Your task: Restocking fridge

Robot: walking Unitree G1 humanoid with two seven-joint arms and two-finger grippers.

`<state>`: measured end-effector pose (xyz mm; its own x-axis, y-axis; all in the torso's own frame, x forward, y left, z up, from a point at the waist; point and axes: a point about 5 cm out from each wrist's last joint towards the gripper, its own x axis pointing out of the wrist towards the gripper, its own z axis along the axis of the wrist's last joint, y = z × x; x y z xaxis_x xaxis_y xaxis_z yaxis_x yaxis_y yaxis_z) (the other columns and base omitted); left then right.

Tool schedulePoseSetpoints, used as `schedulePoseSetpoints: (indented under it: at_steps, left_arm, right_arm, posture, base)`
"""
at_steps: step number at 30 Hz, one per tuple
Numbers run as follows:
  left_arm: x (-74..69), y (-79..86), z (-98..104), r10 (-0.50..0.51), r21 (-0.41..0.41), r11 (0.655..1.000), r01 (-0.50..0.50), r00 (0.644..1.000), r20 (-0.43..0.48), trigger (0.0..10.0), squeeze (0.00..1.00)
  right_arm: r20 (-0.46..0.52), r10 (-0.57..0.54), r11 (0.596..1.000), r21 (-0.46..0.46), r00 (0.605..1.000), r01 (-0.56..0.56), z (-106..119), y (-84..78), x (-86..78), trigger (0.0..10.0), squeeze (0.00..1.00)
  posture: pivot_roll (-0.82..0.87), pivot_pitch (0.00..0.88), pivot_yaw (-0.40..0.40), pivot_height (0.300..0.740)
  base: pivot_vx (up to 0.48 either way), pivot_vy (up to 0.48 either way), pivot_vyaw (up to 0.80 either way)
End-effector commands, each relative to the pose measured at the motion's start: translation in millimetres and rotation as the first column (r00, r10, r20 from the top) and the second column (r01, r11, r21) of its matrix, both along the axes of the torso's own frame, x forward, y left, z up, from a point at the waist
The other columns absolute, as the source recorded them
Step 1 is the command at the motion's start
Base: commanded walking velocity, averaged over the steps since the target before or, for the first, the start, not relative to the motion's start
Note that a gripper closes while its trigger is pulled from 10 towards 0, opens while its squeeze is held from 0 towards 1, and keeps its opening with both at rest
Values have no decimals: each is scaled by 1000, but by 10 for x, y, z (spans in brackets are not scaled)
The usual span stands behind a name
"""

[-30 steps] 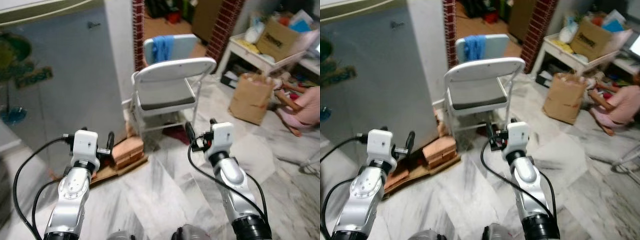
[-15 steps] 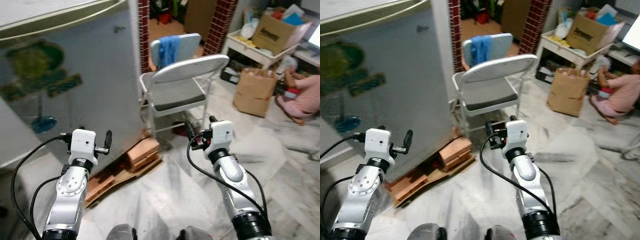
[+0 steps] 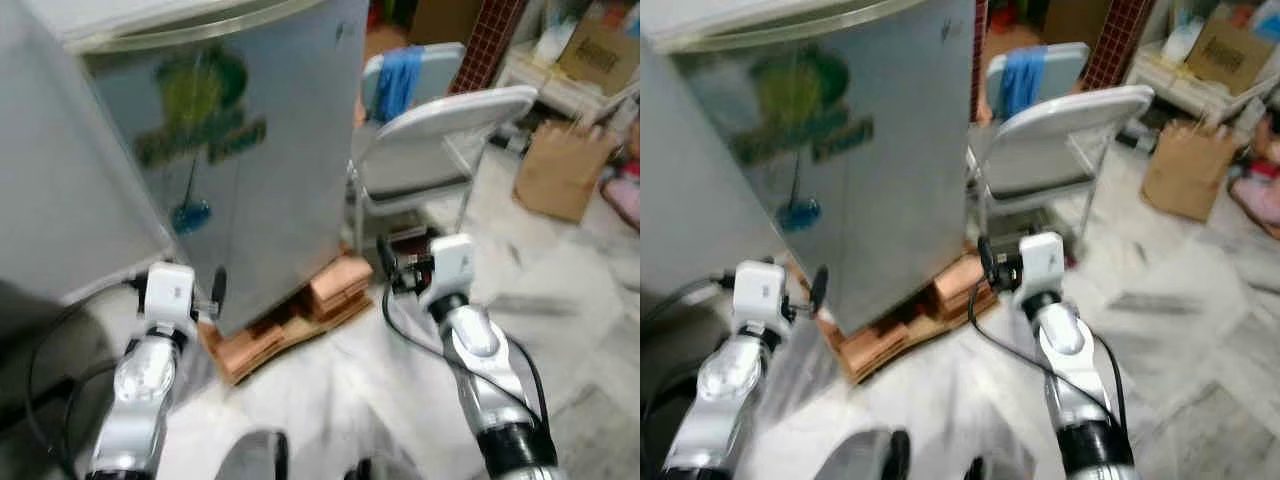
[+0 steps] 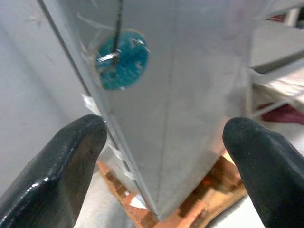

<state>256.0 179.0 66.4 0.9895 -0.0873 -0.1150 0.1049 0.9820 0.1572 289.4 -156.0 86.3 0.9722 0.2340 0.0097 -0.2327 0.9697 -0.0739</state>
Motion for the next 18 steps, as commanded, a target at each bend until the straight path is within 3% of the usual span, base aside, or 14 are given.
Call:
schedulePoseSetpoints:
  at_steps: [1,12,18]
  left_arm:
    - [-18,23,-30,-5,10,1000,6,1000,-13,10000,0]
    - [-20,10,-24,-46,2,999,46,999,-4,10000,0]
    - [-26,-22,-17,-66,-2,998,66,998,-1,10000,0]
  right_arm:
    - [-11,-39,999,10,999,39,-23,-67,-22,10000,0]
    - [-28,-73,997,18,997,74,-70,-127,-94,10000,0]
    - [-12,-82,997,16,997,82,-23,-147,-48,10000,0]
  posture:
    - [88,75,-9,740]
    - [75,79,-6,740]
    - [79,81,-10,740]
  base:
    - [0,431,0]
    - [0,448,0]
    - [0,464,-568]
